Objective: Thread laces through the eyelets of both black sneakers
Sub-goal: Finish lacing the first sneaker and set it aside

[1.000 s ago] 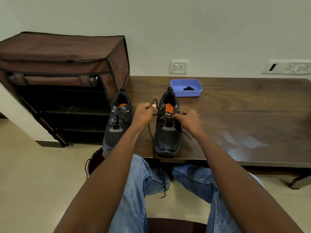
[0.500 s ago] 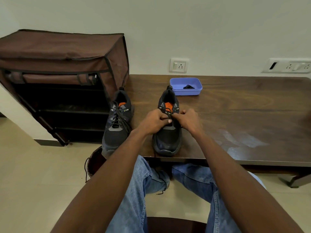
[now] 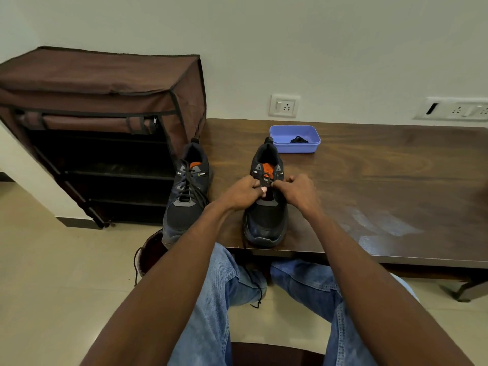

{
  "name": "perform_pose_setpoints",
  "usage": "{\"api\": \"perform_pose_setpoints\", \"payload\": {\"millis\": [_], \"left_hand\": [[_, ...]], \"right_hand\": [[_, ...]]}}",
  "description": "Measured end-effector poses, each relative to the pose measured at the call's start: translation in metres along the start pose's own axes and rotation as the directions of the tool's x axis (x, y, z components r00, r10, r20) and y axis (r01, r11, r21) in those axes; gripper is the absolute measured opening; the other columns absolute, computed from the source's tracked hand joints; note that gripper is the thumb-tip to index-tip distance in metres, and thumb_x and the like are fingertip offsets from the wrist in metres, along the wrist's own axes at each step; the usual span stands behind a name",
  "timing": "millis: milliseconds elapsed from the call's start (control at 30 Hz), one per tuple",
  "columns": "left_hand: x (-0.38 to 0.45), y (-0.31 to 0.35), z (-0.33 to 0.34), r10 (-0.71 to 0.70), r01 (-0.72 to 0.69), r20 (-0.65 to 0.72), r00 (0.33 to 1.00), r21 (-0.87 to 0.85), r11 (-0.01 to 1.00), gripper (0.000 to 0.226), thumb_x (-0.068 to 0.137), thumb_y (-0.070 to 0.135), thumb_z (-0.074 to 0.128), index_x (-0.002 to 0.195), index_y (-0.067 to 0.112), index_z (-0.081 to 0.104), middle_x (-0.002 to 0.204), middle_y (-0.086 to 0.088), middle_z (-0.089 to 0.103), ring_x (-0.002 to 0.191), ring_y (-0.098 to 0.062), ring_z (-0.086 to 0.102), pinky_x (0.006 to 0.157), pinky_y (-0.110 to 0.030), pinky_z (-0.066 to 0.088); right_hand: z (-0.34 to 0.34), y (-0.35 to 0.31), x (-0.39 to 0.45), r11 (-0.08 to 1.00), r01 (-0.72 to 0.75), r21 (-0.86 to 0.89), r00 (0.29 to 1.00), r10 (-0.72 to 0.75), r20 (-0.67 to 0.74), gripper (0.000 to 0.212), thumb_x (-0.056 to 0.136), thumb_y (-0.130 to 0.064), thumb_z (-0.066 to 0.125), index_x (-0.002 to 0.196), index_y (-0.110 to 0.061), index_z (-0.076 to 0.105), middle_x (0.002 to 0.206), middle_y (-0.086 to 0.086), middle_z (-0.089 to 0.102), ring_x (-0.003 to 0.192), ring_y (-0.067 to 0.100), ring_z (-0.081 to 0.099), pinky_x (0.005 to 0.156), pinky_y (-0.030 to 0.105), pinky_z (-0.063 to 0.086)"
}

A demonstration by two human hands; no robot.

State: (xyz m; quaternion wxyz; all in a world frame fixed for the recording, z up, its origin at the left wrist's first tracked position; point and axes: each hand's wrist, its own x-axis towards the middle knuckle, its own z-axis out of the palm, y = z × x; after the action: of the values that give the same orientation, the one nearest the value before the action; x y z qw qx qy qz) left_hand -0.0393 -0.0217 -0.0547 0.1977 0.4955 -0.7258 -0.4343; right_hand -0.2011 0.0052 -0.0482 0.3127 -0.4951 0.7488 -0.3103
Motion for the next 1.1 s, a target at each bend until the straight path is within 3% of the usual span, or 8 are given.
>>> {"api": "perform_pose_setpoints", "payload": {"millis": [433, 567, 633, 700, 833, 933, 1000, 1100], "left_hand": [[-0.006, -0.008, -0.013, -0.195, 0.185, 0.024, 0.981, -0.449, 0.874, 0.018, 0.099, 0.006, 0.050, 0.085, 0.009, 0.060, 0.076, -0.004, 0.061, 0.072, -0.013, 0.059, 0.059, -0.023, 0.050], [-0.010, -0.002, -0.019, -0.164, 0.102, -0.013, 0.986, -0.733, 0.672, 0.023, 0.100, 0.001, 0.039, 0.083, 0.008, 0.052, 0.074, -0.005, 0.059, 0.066, -0.019, 0.062, 0.059, -0.034, 0.060], [-0.009, 0.000, -0.018, -0.187, 0.062, -0.109, 0.976, -0.687, 0.724, 0.023, 0.101, 0.001, 0.040, 0.082, 0.008, 0.053, 0.074, -0.006, 0.056, 0.064, -0.016, 0.060, 0.055, -0.028, 0.056], [-0.004, -0.002, -0.015, -0.184, 0.064, -0.233, 0.955, -0.442, 0.894, 0.028, 0.101, 0.007, 0.045, 0.076, 0.011, 0.056, 0.079, -0.006, 0.055, 0.069, -0.013, 0.056, 0.057, -0.021, 0.046], [0.002, -0.009, -0.015, -0.127, 0.174, -0.454, 0.882, 0.063, 0.983, 0.019, 0.098, 0.025, 0.059, 0.082, 0.015, 0.059, 0.109, 0.001, 0.041, 0.102, -0.012, 0.035, 0.092, -0.026, 0.032], [0.000, -0.006, -0.020, -0.078, -0.009, -0.569, 0.819, -0.148, 0.989, 0.026, 0.102, 0.026, 0.055, 0.093, 0.005, 0.068, 0.095, -0.006, 0.062, 0.084, -0.006, 0.051, 0.079, -0.018, 0.039], [-0.004, -0.001, -0.025, -0.190, -0.174, -0.564, 0.804, -0.528, 0.831, 0.026, 0.105, 0.023, 0.049, 0.091, 0.010, 0.066, 0.084, -0.003, 0.070, 0.077, -0.007, 0.064, 0.068, -0.022, 0.050], [-0.003, -0.001, -0.031, -0.281, -0.287, -0.440, 0.853, -0.844, 0.453, 0.024, 0.106, 0.020, 0.045, 0.090, 0.009, 0.059, 0.071, -0.003, 0.071, 0.070, -0.017, 0.071, 0.063, -0.029, 0.059]], "right_hand": [[0.000, -0.003, -0.005, 0.999, 0.006, -0.039, 1.000, -0.007, -0.027, 0.031, 0.088, -0.038, 0.068, 0.071, -0.011, 0.066, 0.074, 0.005, 0.067, 0.070, 0.019, 0.062, 0.061, 0.033, 0.046], [0.000, -0.003, -0.007, 0.997, 0.008, -0.072, 1.000, -0.010, -0.020, 0.030, 0.089, -0.039, 0.067, 0.074, -0.013, 0.064, 0.074, 0.003, 0.065, 0.071, 0.019, 0.061, 0.058, 0.030, 0.042], [0.000, -0.003, -0.009, 0.995, 0.032, -0.092, 0.999, -0.034, -0.023, 0.029, 0.088, -0.040, 0.067, 0.072, -0.016, 0.061, 0.075, 0.001, 0.065, 0.075, 0.021, 0.062, 0.061, 0.031, 0.043], [0.002, -0.003, -0.010, 0.994, 0.046, -0.102, 0.999, -0.045, 0.018, 0.028, 0.092, -0.037, 0.065, 0.071, -0.021, 0.056, 0.074, -0.002, 0.061, 0.072, 0.016, 0.060, 0.056, 0.028, 0.039], [0.008, -0.009, -0.017, 0.956, 0.187, -0.226, 0.974, -0.210, -0.084, 0.007, 0.092, -0.022, 0.064, 0.087, -0.018, 0.063, 0.091, -0.001, 0.061, 0.085, 0.015, 0.060, 0.065, 0.023, 0.043], [0.015, -0.017, -0.022, 0.963, 0.259, -0.071, 0.957, -0.266, -0.119, 0.004, 0.094, -0.016, 0.062, 0.093, -0.016, 0.066, 0.090, -0.004, 0.062, 0.080, 0.008, 0.059, 0.068, 0.015, 0.047], [0.020, -0.023, -0.029, 0.961, 0.207, 0.182, 0.976, -0.217, 0.034, 0.003, 0.094, -0.016, 0.064, 0.097, -0.016, 0.066, 0.092, -0.002, 0.068, 0.084, 0.010, 0.067, 0.075, 0.020, 0.056], [0.034, -0.027, -0.038, 0.912, 0.042, 0.407, 0.910, -0.203, 0.362, 0.044, 0.091, -0.012, 0.070, 0.131, -0.009, 0.052, 0.118, 0.006, 0.068, 0.110, 0.015, 0.064, 0.091, 0.020, 0.052]]}}
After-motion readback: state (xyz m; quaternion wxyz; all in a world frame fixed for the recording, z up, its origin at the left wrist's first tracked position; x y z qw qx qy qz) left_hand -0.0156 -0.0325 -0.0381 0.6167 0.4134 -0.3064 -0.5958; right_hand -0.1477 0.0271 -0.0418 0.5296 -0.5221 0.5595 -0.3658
